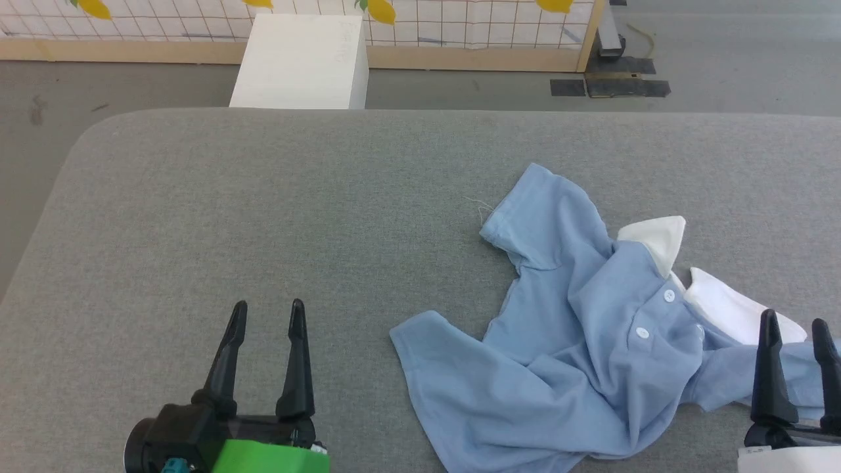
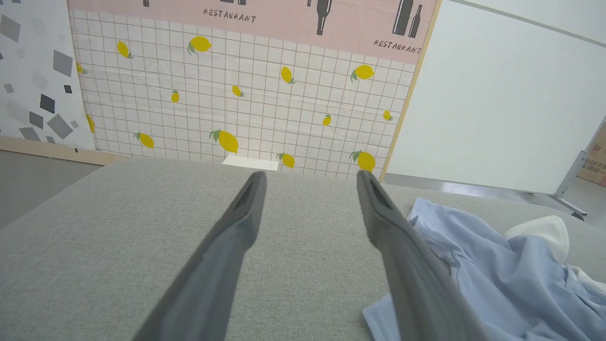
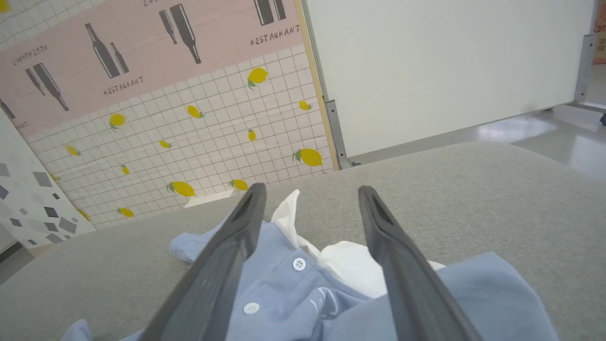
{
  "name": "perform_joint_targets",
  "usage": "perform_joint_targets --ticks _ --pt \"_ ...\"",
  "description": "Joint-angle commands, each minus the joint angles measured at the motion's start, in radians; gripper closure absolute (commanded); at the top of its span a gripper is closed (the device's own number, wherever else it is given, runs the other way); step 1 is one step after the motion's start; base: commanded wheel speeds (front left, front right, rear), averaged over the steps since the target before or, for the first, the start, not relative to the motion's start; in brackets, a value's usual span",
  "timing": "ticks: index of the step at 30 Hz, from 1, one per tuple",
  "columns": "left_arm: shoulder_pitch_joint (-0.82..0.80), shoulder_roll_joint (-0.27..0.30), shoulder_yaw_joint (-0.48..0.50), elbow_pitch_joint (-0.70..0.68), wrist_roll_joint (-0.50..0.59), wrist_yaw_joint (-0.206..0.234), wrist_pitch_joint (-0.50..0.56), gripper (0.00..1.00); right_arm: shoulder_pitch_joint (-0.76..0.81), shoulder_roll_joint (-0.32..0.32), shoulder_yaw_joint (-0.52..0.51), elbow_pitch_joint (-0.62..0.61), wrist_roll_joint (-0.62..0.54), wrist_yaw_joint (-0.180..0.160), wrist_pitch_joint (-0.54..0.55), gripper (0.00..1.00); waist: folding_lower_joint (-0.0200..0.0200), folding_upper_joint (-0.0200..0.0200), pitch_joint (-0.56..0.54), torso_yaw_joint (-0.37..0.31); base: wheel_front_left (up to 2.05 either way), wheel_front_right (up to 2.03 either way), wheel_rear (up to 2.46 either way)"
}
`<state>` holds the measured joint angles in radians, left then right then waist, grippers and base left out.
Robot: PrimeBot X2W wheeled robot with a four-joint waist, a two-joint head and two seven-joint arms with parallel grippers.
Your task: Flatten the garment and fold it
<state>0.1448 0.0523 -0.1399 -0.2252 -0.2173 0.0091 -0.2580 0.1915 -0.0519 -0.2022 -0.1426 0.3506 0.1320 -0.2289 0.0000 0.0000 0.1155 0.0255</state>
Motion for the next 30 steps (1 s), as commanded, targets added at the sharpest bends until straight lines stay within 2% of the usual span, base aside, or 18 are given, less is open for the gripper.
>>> perform_joint_targets --ticks 1,5,9,11,14,18,24,30 --pt "0.011 -0.002 0.002 -0.002 0.013 -0.008 -0.004 0.00 0.004 0.001 0.003 0.010 0.001 -0.001 -0.015 0.00 0.0000 0.0000 0.000 -0.007 0.00 0.00 0.00" --pt "-0.007 -0.002 -0.004 0.015 0.025 -0.022 -0.004 0.00 -0.012 0.001 -0.005 0.022 -0.014 -0.001 -0.028 0.00 0.0000 0.0000 0.003 -0.014 0.00 0.00 0.00" --pt "-0.102 0.012 -0.039 0.069 0.058 -0.072 -0.004 0.00 -0.024 0.001 -0.013 0.017 -0.016 -0.001 -0.031 0.00 0.0000 0.0000 0.018 -0.010 0.00 0.00 0.00" --pt "-0.196 0.038 -0.081 0.113 0.085 -0.099 0.010 0.00 -0.027 0.002 -0.009 0.012 -0.017 -0.001 -0.031 0.00 0.0000 0.0000 0.031 -0.006 0.00 0.00 0.00" --pt "-0.395 0.065 -0.162 0.199 0.105 -0.127 0.113 0.00 -0.036 0.002 -0.002 0.008 -0.017 -0.001 -0.032 0.00 0.0000 0.0000 0.059 -0.002 0.00 0.00 0.00" --pt "-0.617 0.057 -0.249 0.317 0.084 -0.137 0.256 0.00 -0.051 0.002 0.001 0.001 -0.015 -0.001 -0.032 0.00 0.0000 0.0000 0.101 -0.005 0.00 0.00 0.00" --pt "-0.904 0.009 -0.364 0.523 -0.058 -0.139 0.452 0.00 -0.085 0.002 0.029 0.007 -0.008 -0.001 -0.033 0.00 0.0000 0.0000 0.183 -0.036 0.00 0.00 0.00" --pt "-1.067 -0.001 -0.437 0.731 -0.154 -0.136 0.637 0.00 -0.122 0.002 0.047 0.019 -0.008 -0.001 -0.033 0.00 0.0000 0.0000 0.250 -0.077 0.00 0.00 0.00"
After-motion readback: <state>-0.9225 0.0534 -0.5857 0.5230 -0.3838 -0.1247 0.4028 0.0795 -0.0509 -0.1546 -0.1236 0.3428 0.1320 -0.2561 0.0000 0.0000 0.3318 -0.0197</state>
